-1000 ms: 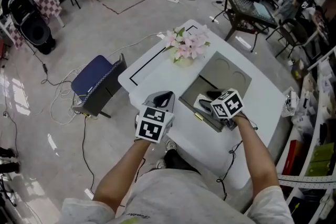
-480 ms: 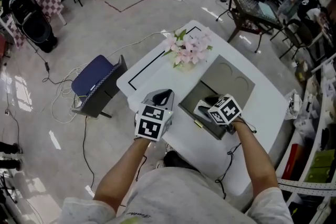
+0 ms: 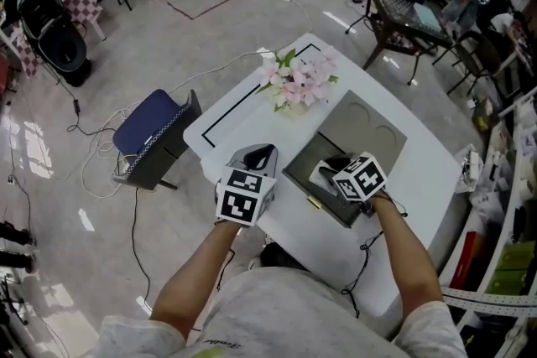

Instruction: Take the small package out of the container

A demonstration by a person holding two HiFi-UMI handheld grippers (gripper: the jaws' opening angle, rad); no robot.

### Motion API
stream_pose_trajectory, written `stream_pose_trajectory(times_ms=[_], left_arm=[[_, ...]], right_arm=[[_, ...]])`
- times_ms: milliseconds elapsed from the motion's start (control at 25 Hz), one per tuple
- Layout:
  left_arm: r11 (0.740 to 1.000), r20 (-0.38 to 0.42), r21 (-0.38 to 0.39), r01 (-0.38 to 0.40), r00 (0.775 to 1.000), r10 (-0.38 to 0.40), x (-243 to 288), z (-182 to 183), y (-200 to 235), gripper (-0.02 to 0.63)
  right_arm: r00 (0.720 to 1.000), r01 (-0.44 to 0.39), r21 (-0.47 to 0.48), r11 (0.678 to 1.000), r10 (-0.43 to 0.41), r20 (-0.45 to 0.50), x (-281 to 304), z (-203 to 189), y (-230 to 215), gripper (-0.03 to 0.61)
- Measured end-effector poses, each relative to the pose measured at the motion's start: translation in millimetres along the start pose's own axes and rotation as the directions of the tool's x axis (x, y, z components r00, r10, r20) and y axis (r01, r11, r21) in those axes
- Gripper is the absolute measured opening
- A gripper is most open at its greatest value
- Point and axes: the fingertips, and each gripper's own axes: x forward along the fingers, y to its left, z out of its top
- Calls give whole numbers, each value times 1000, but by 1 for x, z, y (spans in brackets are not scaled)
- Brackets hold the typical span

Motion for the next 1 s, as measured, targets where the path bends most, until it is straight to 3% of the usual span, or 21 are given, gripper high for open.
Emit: stream_pose_trajectory(times_ms=[560,1000], left_arm=[[1000,8,21,-14,1000,13,-9,2,-4,5],[999,36,43,-22,999,20,-29,8,-9,5]], right_arm=[[997,28,31,999,-30,72,-16,10,-1,19],[977,114,53,992,-122,175,-50,26,-1,12]])
